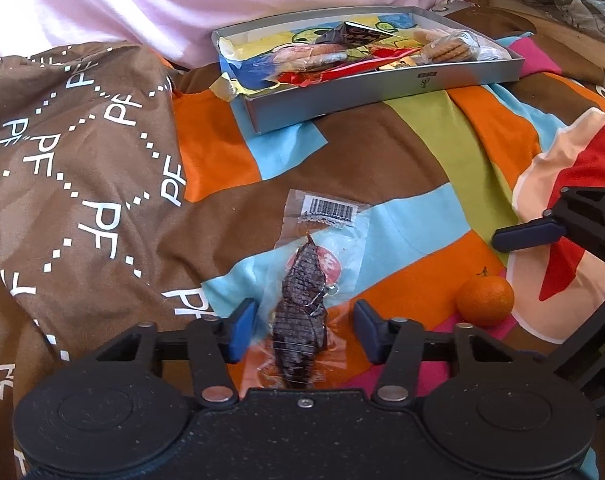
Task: Organize snacks
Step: 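Grasp the dark jerky pack with the left tool while the right tool grasps the mandarin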
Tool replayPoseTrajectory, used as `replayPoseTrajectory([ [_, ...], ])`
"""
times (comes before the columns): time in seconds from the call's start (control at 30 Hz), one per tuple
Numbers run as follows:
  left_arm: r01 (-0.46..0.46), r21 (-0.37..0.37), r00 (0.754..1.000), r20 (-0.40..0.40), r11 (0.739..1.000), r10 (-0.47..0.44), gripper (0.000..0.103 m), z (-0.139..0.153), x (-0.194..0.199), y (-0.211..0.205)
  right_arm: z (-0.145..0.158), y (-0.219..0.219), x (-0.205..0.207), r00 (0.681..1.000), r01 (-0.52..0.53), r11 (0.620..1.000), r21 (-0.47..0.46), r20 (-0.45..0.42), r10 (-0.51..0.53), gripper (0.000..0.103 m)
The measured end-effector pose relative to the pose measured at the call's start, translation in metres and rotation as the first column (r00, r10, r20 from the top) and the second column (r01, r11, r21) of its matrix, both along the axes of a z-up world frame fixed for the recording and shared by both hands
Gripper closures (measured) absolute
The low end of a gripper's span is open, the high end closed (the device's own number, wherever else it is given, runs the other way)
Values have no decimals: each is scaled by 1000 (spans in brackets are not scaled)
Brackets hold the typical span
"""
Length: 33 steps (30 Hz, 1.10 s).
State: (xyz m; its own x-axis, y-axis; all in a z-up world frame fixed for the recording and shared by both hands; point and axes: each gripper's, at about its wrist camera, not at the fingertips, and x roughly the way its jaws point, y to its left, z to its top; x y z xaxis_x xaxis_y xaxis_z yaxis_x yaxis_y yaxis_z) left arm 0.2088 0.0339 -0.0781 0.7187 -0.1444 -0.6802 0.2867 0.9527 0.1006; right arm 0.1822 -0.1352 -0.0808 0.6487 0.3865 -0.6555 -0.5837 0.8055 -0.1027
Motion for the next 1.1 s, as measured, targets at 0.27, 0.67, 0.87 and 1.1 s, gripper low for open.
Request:
replayPoseTrajectory([
  [0.27, 25, 0, 999, -23, 1000, -25, 55, 2, -7, -7, 5, 1, -5, 999, -34, 999, 3, -20, 34, 30],
  [0.67, 64, -4, 993, -103, 998, -64, 55, 3, -25, -27, 11, 6, -16, 995, -103, 994, -47, -20, 102, 48],
  [0.87, 25, -7, 991, -130, 1000, -26, 55, 4, -26, -26, 11, 9, -17, 987, -148, 981, -124, 45, 154, 47],
  [1.1, -13, -26, 988, -154, 1000, 9, 55, 5, -29, -21, 11, 12, -22, 980, -186, 971, -153, 46, 195, 65],
])
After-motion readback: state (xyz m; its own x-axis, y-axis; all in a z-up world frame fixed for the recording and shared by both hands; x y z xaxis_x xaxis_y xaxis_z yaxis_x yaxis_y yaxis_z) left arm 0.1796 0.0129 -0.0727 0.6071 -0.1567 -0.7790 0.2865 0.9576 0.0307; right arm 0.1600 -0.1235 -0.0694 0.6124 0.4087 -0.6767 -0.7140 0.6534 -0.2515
